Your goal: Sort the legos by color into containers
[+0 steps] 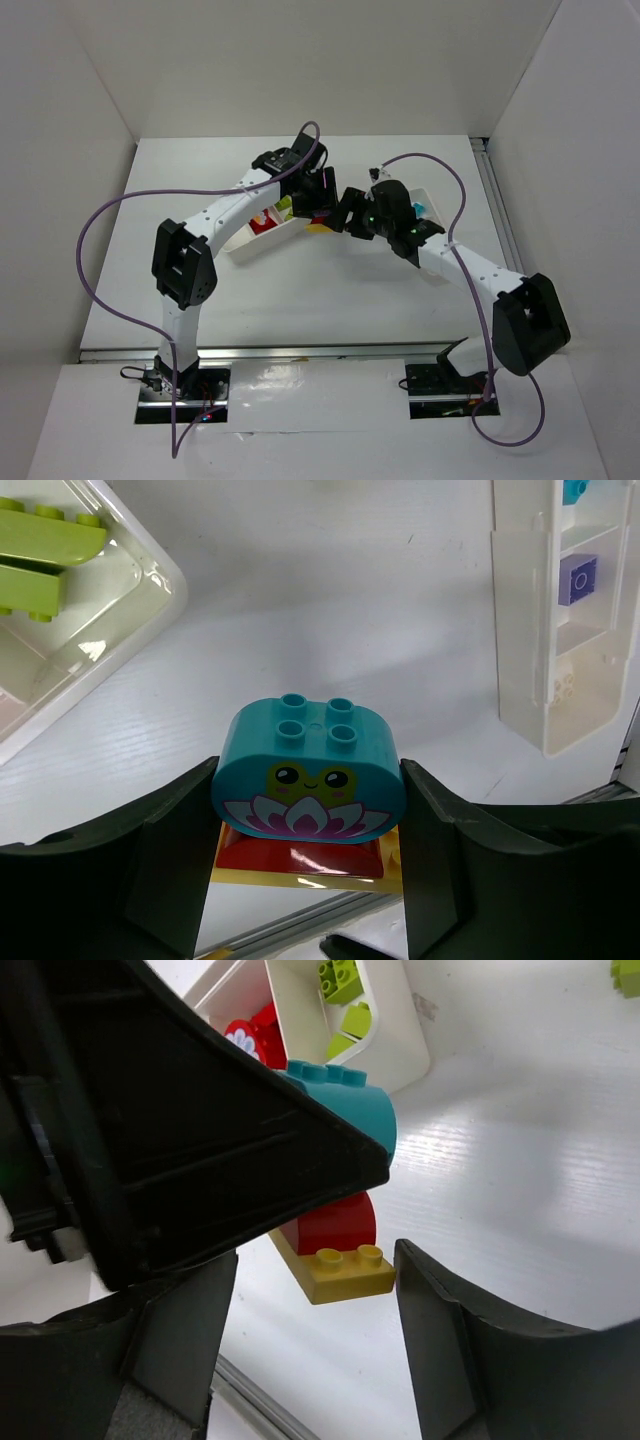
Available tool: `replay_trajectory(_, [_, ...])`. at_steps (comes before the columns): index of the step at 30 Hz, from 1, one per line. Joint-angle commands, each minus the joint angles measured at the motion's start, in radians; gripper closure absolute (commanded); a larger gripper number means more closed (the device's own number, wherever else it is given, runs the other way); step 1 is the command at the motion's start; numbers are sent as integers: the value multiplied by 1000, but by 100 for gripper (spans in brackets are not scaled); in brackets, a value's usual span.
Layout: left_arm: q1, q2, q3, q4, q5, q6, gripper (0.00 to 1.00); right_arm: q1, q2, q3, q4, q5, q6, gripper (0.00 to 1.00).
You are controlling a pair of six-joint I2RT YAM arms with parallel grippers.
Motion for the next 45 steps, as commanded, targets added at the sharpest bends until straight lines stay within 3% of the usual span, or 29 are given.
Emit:
replay_trajectory(1, [-2, -20, 21, 14, 47, -8, 100, 8, 32, -9, 119, 13, 47, 30])
replay_trajectory(6, [-2, -29, 10, 23, 47, -8, 100, 8, 66, -18, 142, -13, 60, 48])
replay_trajectory(11, [7, -29, 10, 23, 47, -8, 100, 8, 40, -29, 102, 16, 60, 90])
replay_trajectory(14, [18, -29, 10, 23, 47, -8, 100, 8, 11, -40, 55, 41, 48, 100])
replay_trajectory(24, [27, -20, 21, 23, 29, -8, 100, -1, -97, -58, -146, 113, -41, 100])
replay_trajectory(38, [37, -12, -10, 44, 20, 8, 100, -1, -149, -37, -293, 139, -173, 100])
replay_trajectory(45, [1, -21, -186, 33, 15, 98, 100, -85, -167, 48, -402, 219, -225, 100])
